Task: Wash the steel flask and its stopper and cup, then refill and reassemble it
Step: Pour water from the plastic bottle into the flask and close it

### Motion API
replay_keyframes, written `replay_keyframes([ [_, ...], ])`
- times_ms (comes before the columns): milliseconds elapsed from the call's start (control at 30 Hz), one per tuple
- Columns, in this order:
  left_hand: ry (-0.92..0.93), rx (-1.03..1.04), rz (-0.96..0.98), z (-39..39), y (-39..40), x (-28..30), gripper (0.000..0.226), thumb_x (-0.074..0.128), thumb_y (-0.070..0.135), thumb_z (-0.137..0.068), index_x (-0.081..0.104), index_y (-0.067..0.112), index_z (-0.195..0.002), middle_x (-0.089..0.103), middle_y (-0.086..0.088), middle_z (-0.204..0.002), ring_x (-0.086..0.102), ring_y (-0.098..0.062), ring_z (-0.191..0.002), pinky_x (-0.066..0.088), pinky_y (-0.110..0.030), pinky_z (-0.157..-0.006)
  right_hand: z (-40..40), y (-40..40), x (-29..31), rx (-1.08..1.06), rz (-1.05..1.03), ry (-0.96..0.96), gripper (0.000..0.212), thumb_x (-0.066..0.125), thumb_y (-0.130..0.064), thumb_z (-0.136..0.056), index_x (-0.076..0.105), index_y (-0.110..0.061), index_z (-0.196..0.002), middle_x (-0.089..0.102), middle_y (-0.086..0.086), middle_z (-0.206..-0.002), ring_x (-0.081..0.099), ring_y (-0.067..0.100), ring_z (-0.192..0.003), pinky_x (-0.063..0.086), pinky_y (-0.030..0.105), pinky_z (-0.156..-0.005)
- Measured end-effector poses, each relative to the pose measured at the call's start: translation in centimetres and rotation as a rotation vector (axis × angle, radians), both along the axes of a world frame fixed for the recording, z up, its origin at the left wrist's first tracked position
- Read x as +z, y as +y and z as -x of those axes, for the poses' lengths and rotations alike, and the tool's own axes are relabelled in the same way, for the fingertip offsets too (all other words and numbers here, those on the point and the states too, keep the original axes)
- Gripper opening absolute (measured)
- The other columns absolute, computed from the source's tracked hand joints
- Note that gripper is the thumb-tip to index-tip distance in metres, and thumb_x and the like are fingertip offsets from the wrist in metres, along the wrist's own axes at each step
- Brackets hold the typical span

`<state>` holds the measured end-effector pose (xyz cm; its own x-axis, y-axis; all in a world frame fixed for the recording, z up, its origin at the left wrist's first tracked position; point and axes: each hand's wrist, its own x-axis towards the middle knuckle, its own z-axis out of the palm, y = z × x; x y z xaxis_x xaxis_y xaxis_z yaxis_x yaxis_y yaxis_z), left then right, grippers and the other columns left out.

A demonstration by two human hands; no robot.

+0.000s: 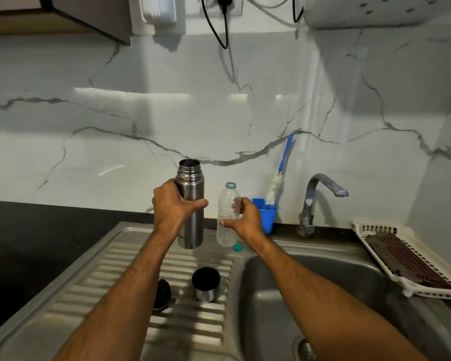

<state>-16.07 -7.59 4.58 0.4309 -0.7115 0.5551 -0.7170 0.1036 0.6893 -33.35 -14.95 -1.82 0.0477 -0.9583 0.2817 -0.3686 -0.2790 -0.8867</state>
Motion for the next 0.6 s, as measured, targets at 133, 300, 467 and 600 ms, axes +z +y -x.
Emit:
replay_keyframes([
  [133,0.005,0.009,0.004,-1.7,-0.8,-1.0,0.053,0.097,0.038,-0.056,0.067,0.016,-0.092,0.06,0.008,-0.075,0.053,-0.001,-0.062,0.039,-0.02,-0.057,-0.7,-1.5,-1.3,0.0,-0.045,0.011,0.063,0.09,-0.012,-0.072,0.055,-0.014,-0.125,0.061,-0.004,-0.116,0.061,0.015,-0.113,0.051,0.029,-0.097],
  [300,0.013,0.026,-0.01,-2.6,-1.4,-1.7,0.054,0.097,0.039,-0.055,0.068,0.014,-0.093,0.063,0.005,-0.078,0.054,-0.004,-0.063,0.041,-0.022,-0.06,-1.3,-2.1,-2.2,0.036,-0.07,-0.006,0.064,0.089,-0.009,-0.073,0.055,-0.013,-0.127,0.062,-0.003,-0.118,0.061,0.014,-0.111,0.05,0.028,-0.096],
  [467,0.024,0.036,-0.027,-2.9,-1.5,-2.1,0.052,0.097,0.038,-0.056,0.068,0.015,-0.092,0.062,0.006,-0.077,0.048,0.004,-0.063,0.033,-0.014,-0.055,-1.5,-2.7,-3.0,0.054,-0.092,-0.01,0.066,0.089,-0.009,-0.073,0.055,-0.014,-0.129,0.065,0.002,-0.127,0.063,0.02,-0.119,0.052,0.036,-0.101],
  [600,0.023,0.042,-0.041,-3.0,-1.7,-2.3,0.055,0.098,0.038,-0.056,0.069,0.012,-0.096,0.063,0.004,-0.079,0.053,-0.004,-0.063,0.037,-0.02,-0.058,-1.5,-3.0,-3.4,0.057,-0.097,0.004,0.067,0.09,-0.011,-0.073,0.054,-0.015,-0.13,0.065,0.002,-0.129,0.063,0.021,-0.12,0.052,0.036,-0.102],
])
